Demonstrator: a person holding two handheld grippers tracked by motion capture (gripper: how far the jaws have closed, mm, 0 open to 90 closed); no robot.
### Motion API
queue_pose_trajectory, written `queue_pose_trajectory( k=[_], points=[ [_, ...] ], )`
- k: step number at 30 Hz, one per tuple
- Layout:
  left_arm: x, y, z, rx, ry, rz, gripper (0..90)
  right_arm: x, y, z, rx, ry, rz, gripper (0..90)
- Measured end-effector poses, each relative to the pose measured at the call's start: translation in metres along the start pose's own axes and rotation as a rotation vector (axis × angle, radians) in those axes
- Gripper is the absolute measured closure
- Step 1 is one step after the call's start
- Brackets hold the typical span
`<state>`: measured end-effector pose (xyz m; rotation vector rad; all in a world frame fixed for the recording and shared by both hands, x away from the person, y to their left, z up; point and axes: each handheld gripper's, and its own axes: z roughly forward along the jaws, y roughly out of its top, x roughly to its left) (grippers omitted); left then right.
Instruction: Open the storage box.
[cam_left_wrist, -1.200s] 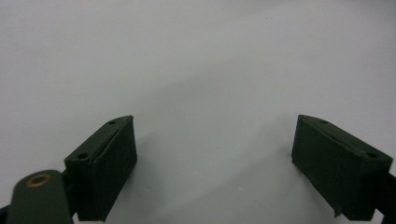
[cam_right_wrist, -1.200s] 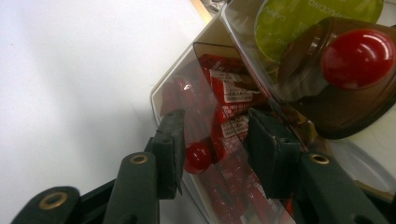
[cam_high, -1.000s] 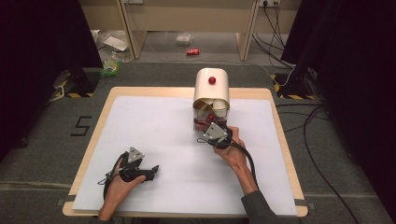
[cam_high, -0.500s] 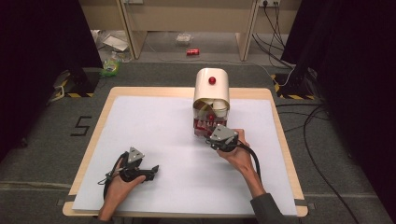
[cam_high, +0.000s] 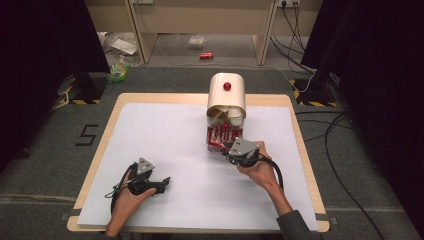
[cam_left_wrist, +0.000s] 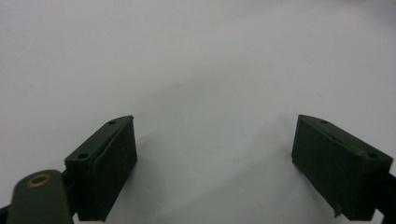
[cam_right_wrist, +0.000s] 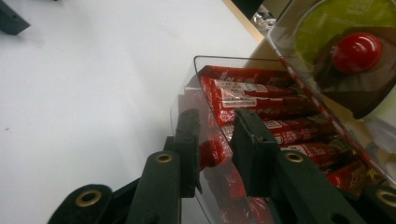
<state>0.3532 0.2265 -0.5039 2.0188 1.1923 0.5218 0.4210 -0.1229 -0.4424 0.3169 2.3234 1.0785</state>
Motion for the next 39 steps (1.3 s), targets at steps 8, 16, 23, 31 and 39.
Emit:
queue_pose_trajectory(
  k=[8,16,23,31,39],
  points=[
    [0.000,0.000,0.000,-0.001,-0.001,-0.001,13.1,0.013,-0.005,-0.006,0.020,0.057,-0.037,81.7],
    [0.000,0.000,0.000,-0.001,0.000,-0.001,13.1,0.029,-0.013,-0.008,0.027,0.067,-0.076,84.3],
    [0.000,0.000,0.000,-0.001,0.000,-0.001,13.1,0.032,-0.016,-0.015,0.012,0.084,-0.068,84.5],
    [0.000,0.000,0.000,0.000,0.000,-0.001,13.1,0.038,-0.017,-0.021,0.008,0.084,-0.075,84.2],
    [0.000,0.000,0.000,-0.001,0.001,-0.001,13.2,0.042,-0.019,-0.025,-0.004,0.091,-0.063,82.2]
  ],
)
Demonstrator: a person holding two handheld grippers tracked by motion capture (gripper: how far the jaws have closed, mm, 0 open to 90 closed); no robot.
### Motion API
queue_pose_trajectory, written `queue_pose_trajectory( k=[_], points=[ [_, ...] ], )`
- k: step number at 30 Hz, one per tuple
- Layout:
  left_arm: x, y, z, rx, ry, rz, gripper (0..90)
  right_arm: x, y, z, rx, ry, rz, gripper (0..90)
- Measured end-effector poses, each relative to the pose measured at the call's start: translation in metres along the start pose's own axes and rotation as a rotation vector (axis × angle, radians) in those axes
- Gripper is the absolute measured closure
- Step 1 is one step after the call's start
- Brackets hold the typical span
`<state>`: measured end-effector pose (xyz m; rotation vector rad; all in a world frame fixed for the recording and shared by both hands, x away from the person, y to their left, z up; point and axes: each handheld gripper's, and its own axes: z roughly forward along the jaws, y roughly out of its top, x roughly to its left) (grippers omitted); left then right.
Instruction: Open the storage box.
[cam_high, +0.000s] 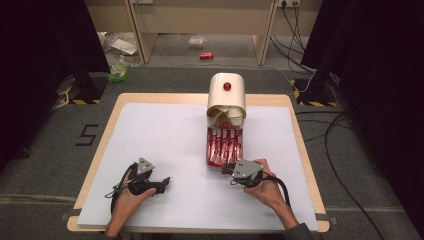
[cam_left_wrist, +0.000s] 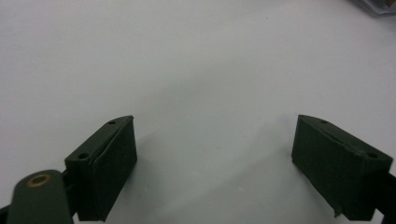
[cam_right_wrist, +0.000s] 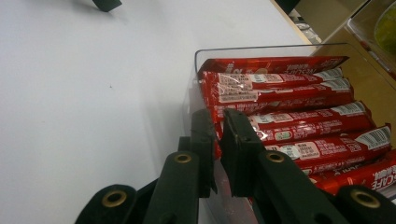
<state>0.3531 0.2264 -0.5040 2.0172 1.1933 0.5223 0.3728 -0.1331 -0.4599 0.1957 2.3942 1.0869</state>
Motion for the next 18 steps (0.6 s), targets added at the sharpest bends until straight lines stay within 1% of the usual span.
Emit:
queue_pose_trajectory(
  k=[2,8,11,13,14,16,18],
  points=[
    [0.000,0.000,0.000,0.000,-0.001,0.000,13.1,0.002,0.000,-0.001,-0.002,0.000,-0.007,82.1],
    [0.000,0.000,0.000,0.000,0.000,0.000,13.1,0.002,0.000,-0.001,-0.001,0.002,0.023,79.1],
    [0.000,0.000,0.000,0.000,-0.001,0.000,13.1,0.003,0.001,-0.001,-0.004,-0.005,0.036,77.0],
    [0.000,0.000,0.000,0.000,-0.001,0.000,13.1,0.002,0.004,-0.001,-0.014,-0.007,0.043,75.3],
    [0.000,0.000,0.000,0.000,-0.001,0.000,13.1,0.001,0.007,-0.003,-0.022,-0.022,0.065,73.2],
    [0.000,0.000,0.000,0.000,-0.001,0.000,13.1,0.000,0.008,-0.004,-0.026,-0.027,0.073,72.2],
    [0.000,0.000,0.000,0.000,-0.001,0.000,13.1,-0.001,0.011,-0.005,-0.031,-0.036,0.098,68.1]
  ],
)
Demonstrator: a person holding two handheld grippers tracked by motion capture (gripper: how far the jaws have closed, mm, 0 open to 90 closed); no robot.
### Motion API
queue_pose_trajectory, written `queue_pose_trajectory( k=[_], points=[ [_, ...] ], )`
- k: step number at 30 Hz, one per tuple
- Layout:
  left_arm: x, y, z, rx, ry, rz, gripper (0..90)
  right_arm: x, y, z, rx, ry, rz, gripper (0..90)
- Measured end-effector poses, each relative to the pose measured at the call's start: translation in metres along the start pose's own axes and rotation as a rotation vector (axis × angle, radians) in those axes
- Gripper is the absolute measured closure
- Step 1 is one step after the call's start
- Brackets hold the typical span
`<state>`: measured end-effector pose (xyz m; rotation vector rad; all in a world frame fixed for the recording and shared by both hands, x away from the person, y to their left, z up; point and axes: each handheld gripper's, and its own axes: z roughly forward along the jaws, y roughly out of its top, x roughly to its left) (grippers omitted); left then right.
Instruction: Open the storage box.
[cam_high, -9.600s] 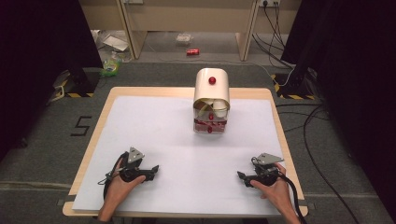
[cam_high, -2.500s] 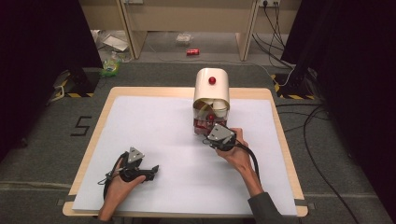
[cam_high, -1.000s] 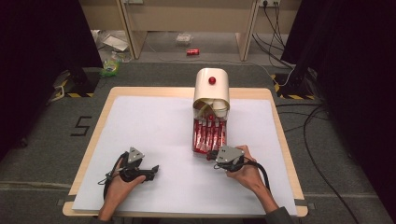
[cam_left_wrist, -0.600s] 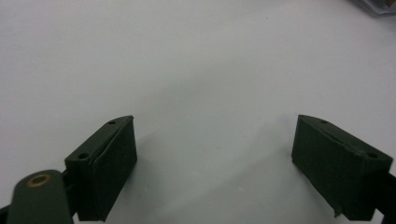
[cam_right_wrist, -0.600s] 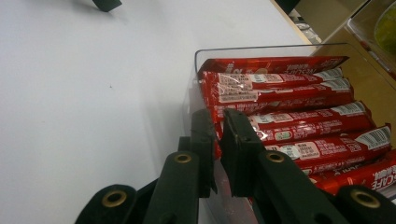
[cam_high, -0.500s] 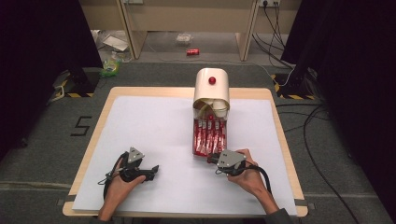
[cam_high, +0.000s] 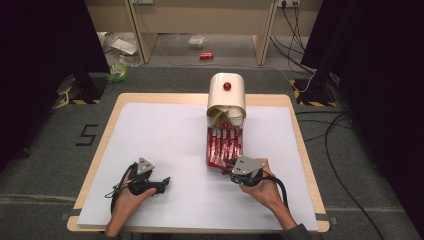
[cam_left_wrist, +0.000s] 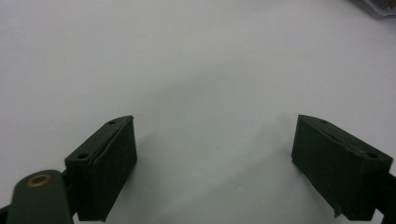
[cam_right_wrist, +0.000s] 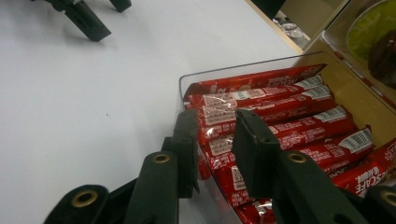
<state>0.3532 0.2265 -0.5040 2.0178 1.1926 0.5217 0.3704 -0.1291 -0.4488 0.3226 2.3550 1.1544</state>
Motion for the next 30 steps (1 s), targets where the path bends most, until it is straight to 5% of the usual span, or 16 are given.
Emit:
queue_pose_trajectory(
  k=[9,30],
  points=[
    [0.000,0.000,0.000,-0.001,-0.001,-0.001,13.1,-0.002,0.005,0.002,0.005,-0.068,0.088,61.5],
    [0.000,0.000,0.000,0.000,-0.001,-0.001,13.1,-0.012,0.015,0.016,-0.003,-0.138,0.236,49.9]
  ],
)
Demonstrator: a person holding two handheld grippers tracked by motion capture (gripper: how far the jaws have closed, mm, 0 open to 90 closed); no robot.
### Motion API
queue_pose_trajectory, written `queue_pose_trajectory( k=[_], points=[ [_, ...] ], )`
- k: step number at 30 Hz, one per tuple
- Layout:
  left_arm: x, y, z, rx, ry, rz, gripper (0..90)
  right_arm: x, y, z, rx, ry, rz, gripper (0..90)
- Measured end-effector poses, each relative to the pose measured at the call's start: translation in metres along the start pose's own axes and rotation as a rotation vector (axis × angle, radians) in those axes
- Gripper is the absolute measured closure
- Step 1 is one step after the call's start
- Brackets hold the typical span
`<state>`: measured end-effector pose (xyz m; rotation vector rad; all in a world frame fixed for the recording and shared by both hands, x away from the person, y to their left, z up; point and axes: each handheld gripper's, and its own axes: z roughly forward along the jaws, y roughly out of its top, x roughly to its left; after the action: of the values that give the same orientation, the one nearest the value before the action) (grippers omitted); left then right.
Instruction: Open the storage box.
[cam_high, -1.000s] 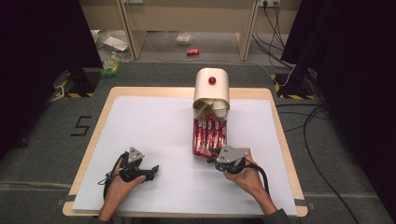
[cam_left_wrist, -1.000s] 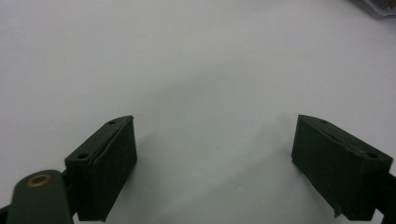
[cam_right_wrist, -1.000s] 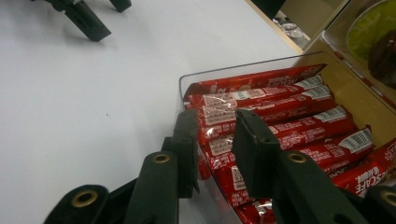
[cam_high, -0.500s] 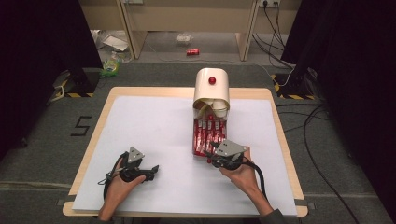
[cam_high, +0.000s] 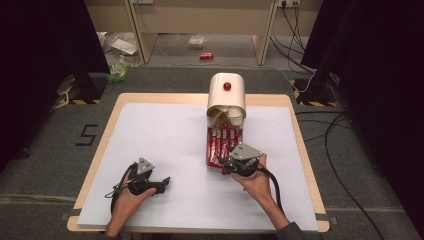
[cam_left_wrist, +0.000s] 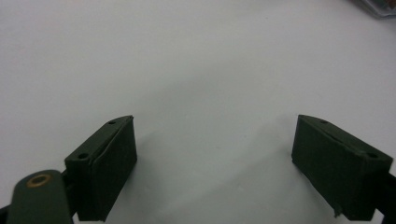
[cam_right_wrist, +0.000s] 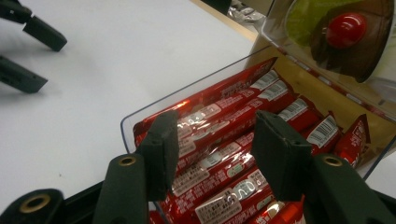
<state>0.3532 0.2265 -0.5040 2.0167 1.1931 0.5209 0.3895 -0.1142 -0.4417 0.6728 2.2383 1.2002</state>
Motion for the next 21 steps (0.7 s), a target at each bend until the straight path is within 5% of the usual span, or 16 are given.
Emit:
queue_pose_trajectory(
  k=[21],
  points=[
    [0.000,0.000,0.000,0.000,0.000,0.000,13.1,-0.009,0.007,0.013,0.005,-0.026,0.051,46.6]
  ],
)
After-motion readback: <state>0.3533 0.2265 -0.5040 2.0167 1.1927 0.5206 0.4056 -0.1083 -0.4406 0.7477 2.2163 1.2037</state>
